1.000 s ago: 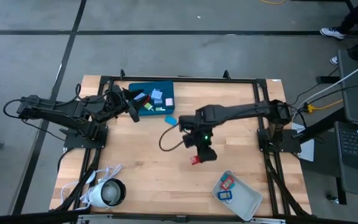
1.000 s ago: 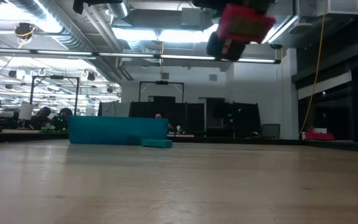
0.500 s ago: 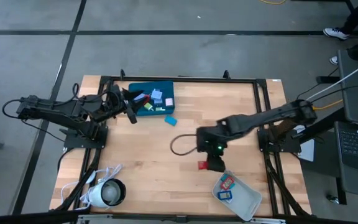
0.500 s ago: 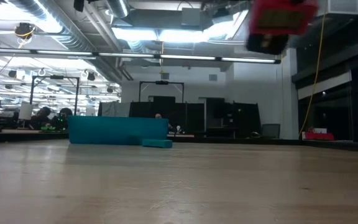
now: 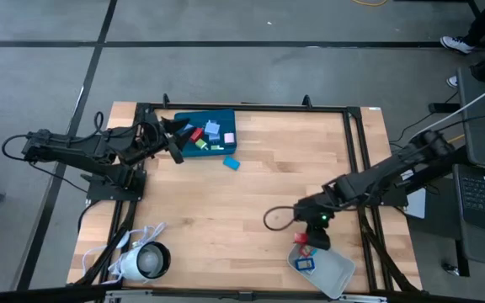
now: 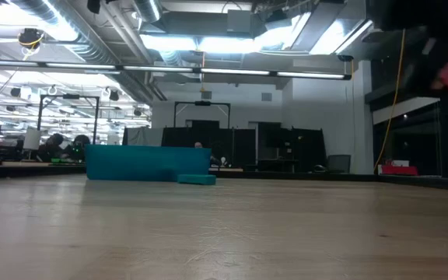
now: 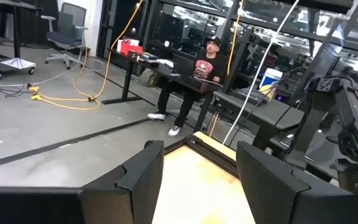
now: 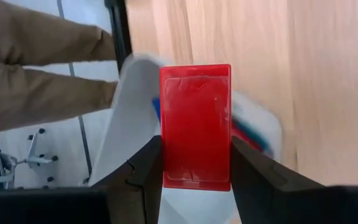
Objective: Pick & Place Office items
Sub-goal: Put the red digital clock into the white bin, then put the light blue digital clock into the white bin
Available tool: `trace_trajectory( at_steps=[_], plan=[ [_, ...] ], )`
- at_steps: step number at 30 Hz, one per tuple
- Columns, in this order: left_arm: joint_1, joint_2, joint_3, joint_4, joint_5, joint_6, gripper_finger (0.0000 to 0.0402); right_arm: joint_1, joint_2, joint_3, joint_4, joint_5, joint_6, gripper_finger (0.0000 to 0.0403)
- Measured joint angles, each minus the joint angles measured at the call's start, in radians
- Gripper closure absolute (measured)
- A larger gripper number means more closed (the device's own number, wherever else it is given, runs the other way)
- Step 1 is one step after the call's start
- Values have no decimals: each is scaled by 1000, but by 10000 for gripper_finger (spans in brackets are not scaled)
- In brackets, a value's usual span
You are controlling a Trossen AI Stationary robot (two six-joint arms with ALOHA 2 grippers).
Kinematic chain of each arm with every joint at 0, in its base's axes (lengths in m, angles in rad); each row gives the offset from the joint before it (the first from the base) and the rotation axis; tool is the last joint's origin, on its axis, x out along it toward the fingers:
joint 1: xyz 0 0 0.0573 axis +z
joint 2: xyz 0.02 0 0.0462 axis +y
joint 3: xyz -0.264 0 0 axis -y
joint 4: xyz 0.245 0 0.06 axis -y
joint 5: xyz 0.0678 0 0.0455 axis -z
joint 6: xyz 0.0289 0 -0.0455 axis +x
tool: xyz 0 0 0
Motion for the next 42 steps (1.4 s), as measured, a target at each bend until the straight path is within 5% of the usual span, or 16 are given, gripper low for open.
trace_trajectory(
  at_steps=[12, 23, 29, 33, 42],
  plan=[
    [1, 0, 0, -4, -40, -22, 206, 211, -94, -158, 125, 20, 170, 259],
    [1, 0, 0, -9, -43, -33, 206, 262, -90, -225, 214, 64, 285, 254],
    [1, 0, 0, -28, -40, -45, 206, 255, -90, -225, 221, 48, 332, 89],
    [1, 0, 0, -38, -25, -53, 206, 251, -90, -225, 237, 41, 353, 36],
    [1, 0, 0, -41, -9, -71, 206, 138, -101, -124, 273, 22, 260, 108]
  ],
)
